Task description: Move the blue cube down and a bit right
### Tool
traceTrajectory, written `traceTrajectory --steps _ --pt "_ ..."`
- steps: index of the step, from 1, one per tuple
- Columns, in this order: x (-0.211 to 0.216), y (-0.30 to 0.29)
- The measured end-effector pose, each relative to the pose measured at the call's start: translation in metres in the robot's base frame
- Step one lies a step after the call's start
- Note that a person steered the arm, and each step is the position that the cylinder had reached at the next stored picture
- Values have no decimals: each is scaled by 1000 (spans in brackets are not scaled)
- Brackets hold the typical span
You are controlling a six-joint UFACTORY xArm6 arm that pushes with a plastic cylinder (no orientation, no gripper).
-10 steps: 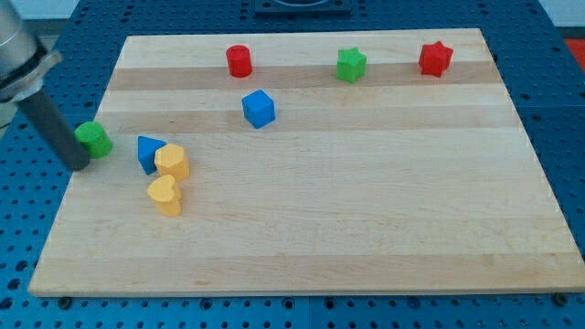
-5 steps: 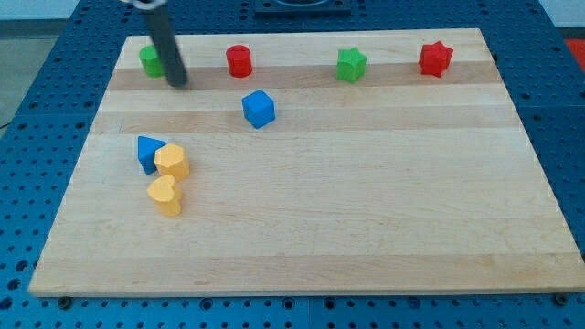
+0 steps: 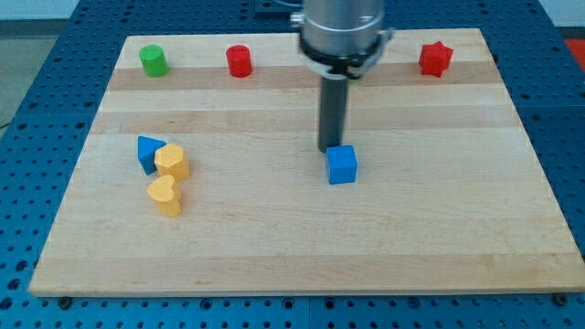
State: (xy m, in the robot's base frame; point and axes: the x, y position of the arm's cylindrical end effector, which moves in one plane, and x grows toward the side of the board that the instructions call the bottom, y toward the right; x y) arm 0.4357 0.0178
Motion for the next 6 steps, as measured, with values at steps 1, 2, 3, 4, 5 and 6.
traceTrajectory --steps 1,2,3,4,5,6 --pt "23 -5" --pt "42 64" --pt "42 109" --pt "69 73" --pt "98 99" --pt "103 139"
